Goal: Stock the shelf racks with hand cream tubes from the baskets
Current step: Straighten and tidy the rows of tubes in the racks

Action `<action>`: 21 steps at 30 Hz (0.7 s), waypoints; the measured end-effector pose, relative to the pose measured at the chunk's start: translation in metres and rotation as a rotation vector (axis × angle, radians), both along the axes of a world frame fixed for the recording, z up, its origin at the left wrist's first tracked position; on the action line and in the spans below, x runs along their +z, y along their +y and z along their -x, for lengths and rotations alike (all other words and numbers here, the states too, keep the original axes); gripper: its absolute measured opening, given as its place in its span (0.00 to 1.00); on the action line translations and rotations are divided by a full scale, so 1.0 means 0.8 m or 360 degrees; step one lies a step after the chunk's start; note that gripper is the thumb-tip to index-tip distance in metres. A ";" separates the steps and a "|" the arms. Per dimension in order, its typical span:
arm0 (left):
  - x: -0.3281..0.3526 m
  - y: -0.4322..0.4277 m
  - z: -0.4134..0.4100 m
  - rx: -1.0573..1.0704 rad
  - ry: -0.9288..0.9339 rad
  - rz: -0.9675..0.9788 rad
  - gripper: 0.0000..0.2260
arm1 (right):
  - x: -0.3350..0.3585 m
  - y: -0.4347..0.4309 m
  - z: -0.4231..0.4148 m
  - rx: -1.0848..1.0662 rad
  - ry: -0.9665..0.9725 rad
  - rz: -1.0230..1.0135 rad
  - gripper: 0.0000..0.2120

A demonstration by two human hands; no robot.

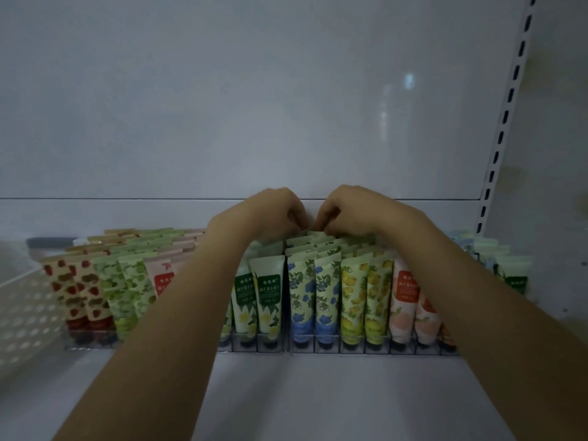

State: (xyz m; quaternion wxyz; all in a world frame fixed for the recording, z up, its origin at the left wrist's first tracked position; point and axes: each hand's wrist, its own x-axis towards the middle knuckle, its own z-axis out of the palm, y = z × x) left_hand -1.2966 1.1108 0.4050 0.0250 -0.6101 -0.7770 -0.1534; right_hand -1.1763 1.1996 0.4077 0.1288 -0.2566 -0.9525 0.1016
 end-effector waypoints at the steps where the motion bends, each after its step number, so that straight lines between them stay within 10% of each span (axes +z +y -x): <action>1: 0.002 0.003 -0.002 0.0019 -0.0039 0.0021 0.10 | 0.003 0.000 0.002 -0.0018 -0.0027 -0.0006 0.13; 21: 0.002 0.007 -0.005 0.0050 -0.0019 0.0030 0.11 | -0.008 0.003 -0.001 0.0115 0.0131 -0.0133 0.14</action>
